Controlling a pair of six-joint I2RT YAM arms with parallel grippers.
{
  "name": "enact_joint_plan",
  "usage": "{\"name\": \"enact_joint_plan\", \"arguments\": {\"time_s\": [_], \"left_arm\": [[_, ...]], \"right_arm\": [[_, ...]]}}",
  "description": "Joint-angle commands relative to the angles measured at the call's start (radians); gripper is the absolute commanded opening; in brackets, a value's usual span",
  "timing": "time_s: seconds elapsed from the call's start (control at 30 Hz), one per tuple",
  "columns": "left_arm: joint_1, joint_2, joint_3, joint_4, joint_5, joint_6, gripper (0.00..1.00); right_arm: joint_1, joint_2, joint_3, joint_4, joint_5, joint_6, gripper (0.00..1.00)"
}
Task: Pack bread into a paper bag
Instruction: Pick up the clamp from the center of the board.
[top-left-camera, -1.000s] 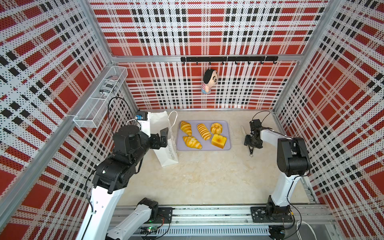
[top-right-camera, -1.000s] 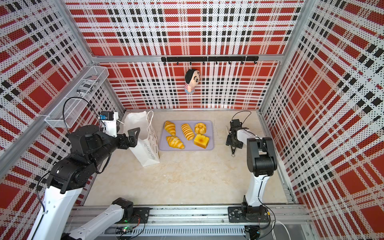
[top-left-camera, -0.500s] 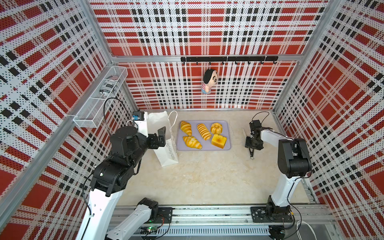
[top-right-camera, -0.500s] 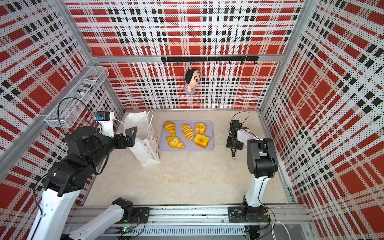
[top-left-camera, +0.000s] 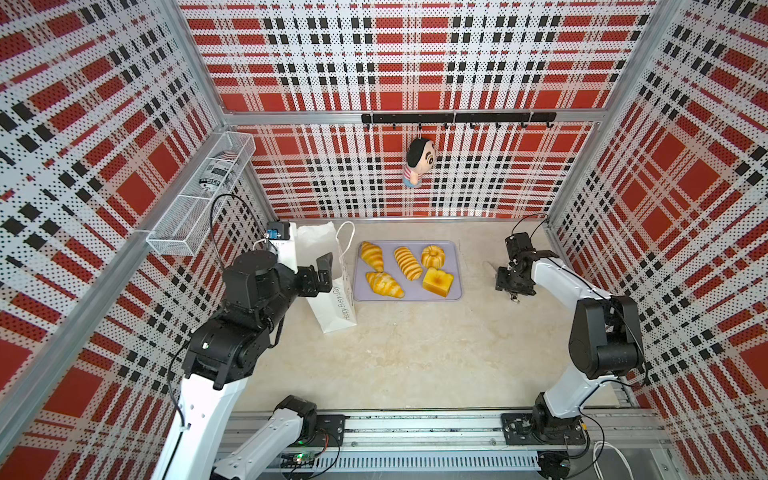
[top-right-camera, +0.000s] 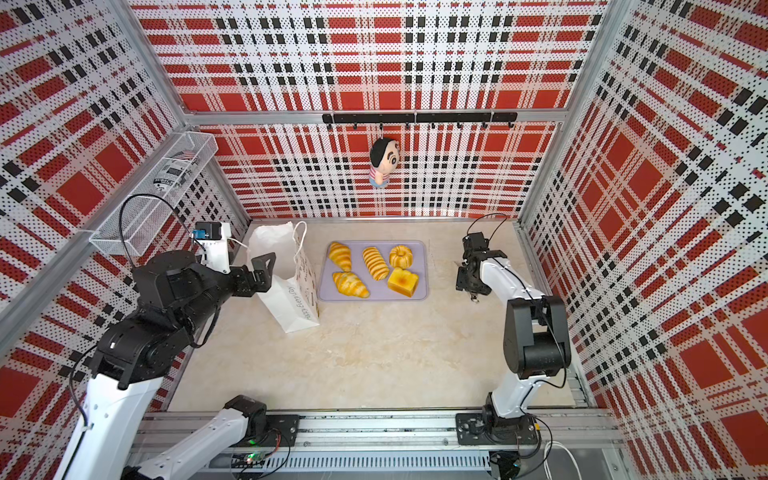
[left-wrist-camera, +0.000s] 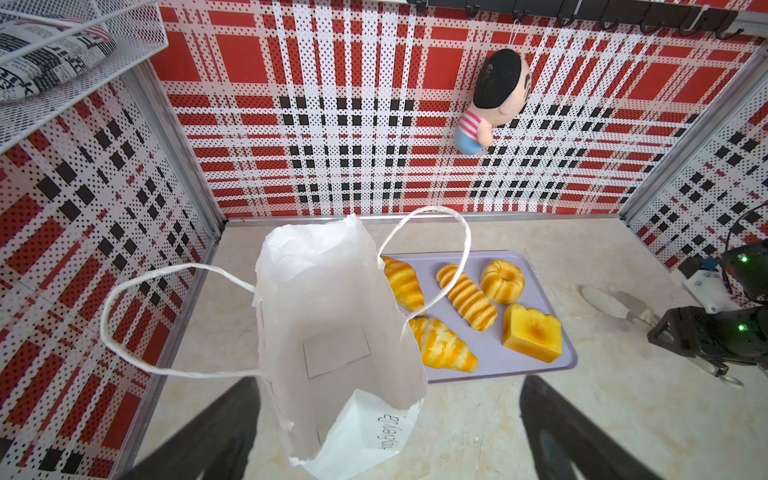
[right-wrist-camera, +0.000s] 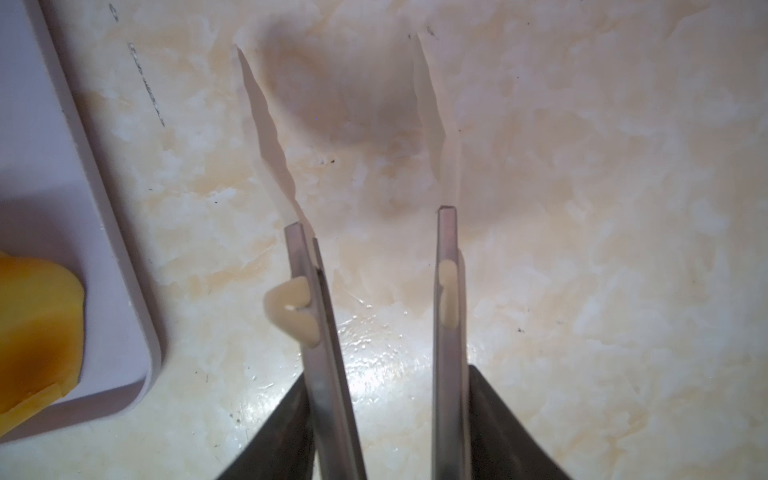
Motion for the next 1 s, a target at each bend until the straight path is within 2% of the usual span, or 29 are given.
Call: {"name": "enact_joint_plan", "arguments": {"time_s": [0.0,0.33,0.6,0.97], "left_arm": [[-0.004,-0.003,0.014,0.027,0.002,-0.004,0.98],[-0.004,-0.001,0.013,0.041,-0.006,-0.014,0.98],[-0.004,-0.001,0.031,0.021,-0.033,-0.025,0.98],[-0.004,-0.010,0.026,0.026,-0.023,-0.038,0.98]], "right_arm": [[0.011,-0.059,0.040,-0.045,0.036,-0.013,0.55],[0.028,-0.124,0.108,-0.094,0.038,-0.032,0.52],[0.164,-0.084,0.272,-0.215,0.064,-0.080,0.52],[0.306,-0.034,0.387,-0.319,-0.012,-0.126,0.53]]}}
